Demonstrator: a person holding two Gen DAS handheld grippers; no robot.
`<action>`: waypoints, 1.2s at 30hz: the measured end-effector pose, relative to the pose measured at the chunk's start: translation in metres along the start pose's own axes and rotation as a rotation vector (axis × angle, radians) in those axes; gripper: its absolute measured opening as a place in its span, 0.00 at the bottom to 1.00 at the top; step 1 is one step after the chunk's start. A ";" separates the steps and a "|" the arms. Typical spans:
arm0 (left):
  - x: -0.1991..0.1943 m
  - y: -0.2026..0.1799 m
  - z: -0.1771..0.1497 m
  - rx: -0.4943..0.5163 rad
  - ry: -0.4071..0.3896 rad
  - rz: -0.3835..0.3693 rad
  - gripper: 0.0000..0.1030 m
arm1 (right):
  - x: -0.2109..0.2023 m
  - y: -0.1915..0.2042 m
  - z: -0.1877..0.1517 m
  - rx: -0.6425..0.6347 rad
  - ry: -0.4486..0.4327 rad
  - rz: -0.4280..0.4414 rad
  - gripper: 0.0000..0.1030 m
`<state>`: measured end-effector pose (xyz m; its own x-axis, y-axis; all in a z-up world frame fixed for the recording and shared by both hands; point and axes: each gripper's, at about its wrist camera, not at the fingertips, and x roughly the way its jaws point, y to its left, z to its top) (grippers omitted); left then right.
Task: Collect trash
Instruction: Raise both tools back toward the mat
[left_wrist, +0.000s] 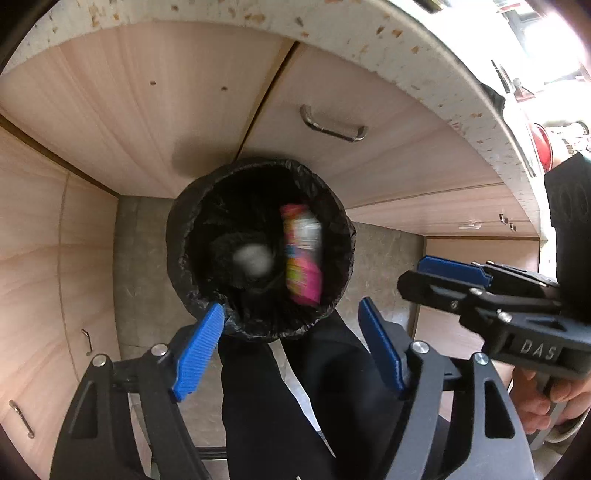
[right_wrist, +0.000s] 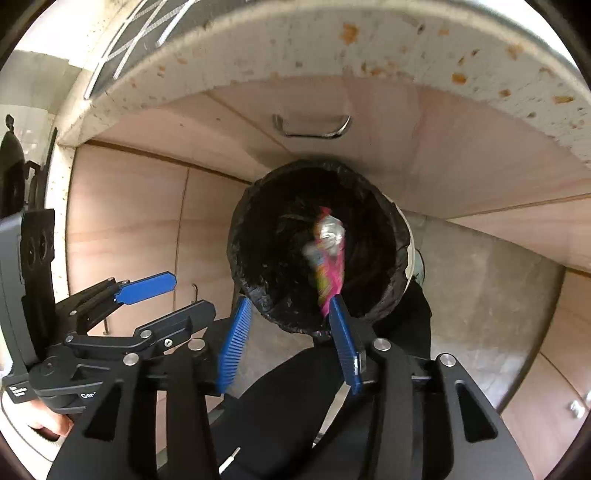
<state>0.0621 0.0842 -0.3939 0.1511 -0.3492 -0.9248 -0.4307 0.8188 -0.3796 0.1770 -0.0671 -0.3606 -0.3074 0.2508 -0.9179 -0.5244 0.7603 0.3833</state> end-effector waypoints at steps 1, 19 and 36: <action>-0.005 -0.001 0.000 0.001 -0.007 0.003 0.72 | -0.005 0.001 0.000 -0.002 -0.006 0.000 0.41; -0.086 -0.044 0.020 0.024 -0.177 0.014 0.72 | -0.097 0.009 0.022 -0.077 -0.150 -0.031 0.41; -0.123 -0.082 0.089 0.054 -0.291 0.004 0.72 | -0.162 -0.027 0.076 -0.107 -0.243 -0.077 0.41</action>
<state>0.1579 0.1005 -0.2509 0.4019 -0.2065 -0.8921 -0.3855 0.8456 -0.3694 0.3011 -0.0823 -0.2303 -0.0705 0.3410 -0.9374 -0.6241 0.7180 0.3082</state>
